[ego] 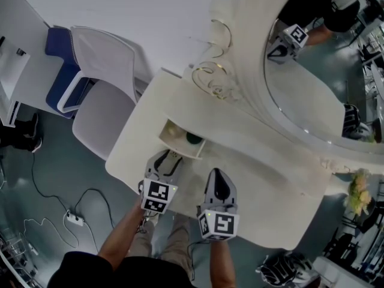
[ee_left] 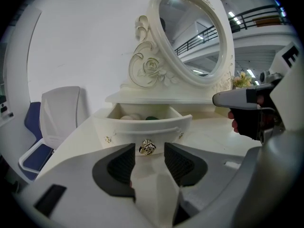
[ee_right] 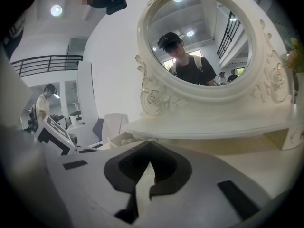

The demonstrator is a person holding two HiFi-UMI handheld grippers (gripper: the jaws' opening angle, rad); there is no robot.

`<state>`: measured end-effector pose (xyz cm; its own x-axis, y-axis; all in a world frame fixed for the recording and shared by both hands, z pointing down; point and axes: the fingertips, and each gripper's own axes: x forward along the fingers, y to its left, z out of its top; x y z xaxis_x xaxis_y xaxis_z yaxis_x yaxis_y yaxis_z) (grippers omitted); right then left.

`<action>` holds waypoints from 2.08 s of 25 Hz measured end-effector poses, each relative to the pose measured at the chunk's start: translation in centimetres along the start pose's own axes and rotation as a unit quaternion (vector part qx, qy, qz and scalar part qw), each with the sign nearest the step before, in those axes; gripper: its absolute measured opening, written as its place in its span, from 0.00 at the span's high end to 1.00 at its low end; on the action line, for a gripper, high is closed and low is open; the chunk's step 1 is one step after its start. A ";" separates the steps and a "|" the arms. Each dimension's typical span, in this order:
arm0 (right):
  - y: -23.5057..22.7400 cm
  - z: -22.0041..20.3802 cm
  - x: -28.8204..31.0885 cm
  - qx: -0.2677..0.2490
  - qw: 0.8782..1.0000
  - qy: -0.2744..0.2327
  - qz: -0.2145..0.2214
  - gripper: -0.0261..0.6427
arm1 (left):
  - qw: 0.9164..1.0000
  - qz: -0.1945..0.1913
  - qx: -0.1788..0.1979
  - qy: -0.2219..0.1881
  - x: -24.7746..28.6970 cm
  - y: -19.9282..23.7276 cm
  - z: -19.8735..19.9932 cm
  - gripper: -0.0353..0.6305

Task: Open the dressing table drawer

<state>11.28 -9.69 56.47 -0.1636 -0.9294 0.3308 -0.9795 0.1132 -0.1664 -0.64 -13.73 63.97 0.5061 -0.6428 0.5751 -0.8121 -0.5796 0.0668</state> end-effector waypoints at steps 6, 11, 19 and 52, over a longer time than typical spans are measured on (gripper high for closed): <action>-0.3 -0.2 -0.3 0.002 1.000 0.001 -0.001 0.96 | 1.000 0.000 -0.002 -0.002 0.1 -0.4 0.0 0.59; -0.7 0.0 -0.5 0.001 1.000 -0.001 -0.003 0.96 | 1.000 0.001 0.002 -0.010 -0.3 -0.6 0.8 0.59; -1.4 0.9 -1.3 -0.005 1.000 -0.007 -0.011 0.96 | 0.999 0.006 0.011 -0.031 -1.7 -0.7 3.1 0.59; 1.6 11.2 -15.4 -0.036 0.988 -0.114 -0.097 0.96 | 0.975 -0.064 0.085 -0.193 -18.0 -7.0 17.1 0.81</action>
<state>13.52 0.86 40.74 0.0509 -0.9902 0.1298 -0.9970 -0.0579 -0.0511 0.88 -6.72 39.23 0.6985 -0.6811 0.2196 -0.6915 -0.7214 -0.0377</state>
